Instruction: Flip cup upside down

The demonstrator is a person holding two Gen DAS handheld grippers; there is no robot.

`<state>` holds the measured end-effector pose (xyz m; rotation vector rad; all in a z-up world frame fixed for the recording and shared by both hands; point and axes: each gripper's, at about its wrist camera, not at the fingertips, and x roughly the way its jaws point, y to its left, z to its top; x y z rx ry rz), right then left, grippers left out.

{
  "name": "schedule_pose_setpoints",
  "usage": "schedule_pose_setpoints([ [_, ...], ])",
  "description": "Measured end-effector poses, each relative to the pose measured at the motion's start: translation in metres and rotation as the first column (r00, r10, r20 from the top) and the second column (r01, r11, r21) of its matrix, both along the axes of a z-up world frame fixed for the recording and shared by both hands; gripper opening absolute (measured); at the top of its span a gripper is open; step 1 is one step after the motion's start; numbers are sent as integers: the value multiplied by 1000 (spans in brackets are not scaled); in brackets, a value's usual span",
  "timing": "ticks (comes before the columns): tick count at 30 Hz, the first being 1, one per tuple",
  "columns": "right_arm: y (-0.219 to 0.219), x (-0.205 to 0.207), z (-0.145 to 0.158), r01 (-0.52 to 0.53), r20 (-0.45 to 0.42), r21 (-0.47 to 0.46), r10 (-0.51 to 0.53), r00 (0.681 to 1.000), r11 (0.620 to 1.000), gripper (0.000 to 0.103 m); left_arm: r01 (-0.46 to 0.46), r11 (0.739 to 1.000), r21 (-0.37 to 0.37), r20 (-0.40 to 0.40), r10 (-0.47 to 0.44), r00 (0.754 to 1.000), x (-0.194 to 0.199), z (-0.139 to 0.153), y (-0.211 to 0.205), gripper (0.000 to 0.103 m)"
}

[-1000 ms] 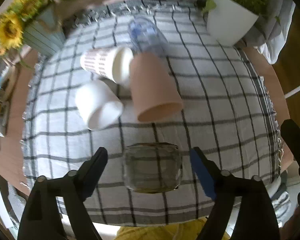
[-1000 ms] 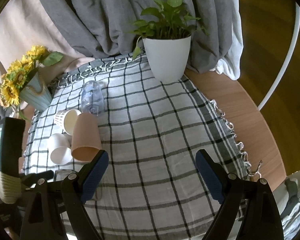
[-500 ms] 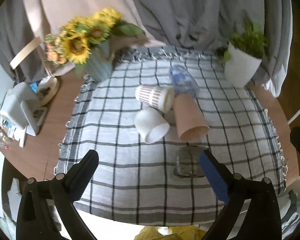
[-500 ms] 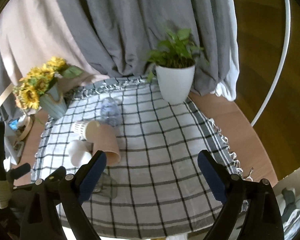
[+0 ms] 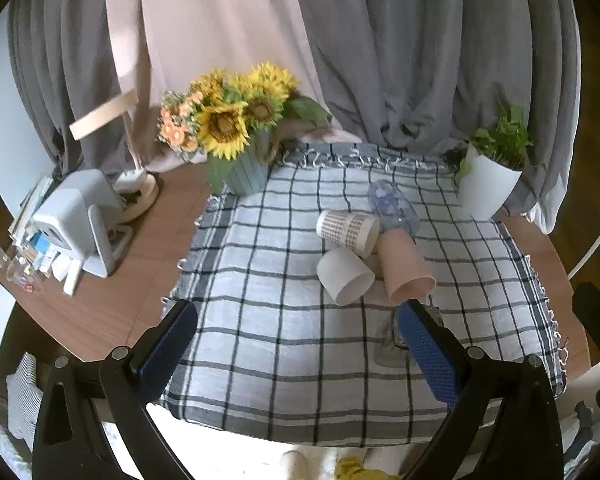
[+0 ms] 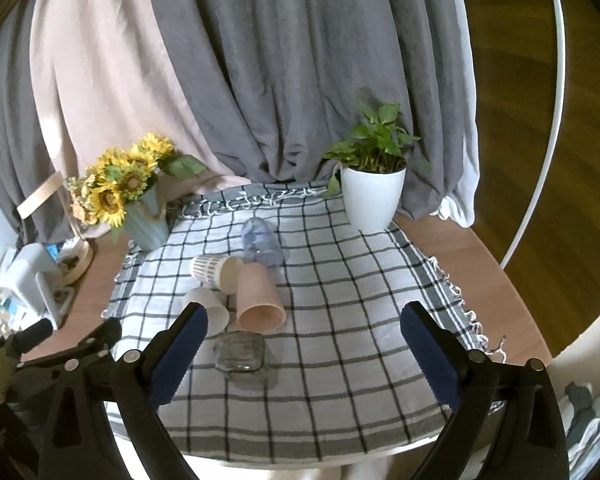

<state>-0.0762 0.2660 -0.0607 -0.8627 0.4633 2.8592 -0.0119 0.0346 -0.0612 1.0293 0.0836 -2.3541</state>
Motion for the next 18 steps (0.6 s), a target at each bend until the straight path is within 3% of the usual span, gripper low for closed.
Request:
schedule_pose_setpoints([
  [18,-31,24,11,33,-30,26,-32,999,999,97,40,999,-31,-31,-41,999,26,14,-9,102],
])
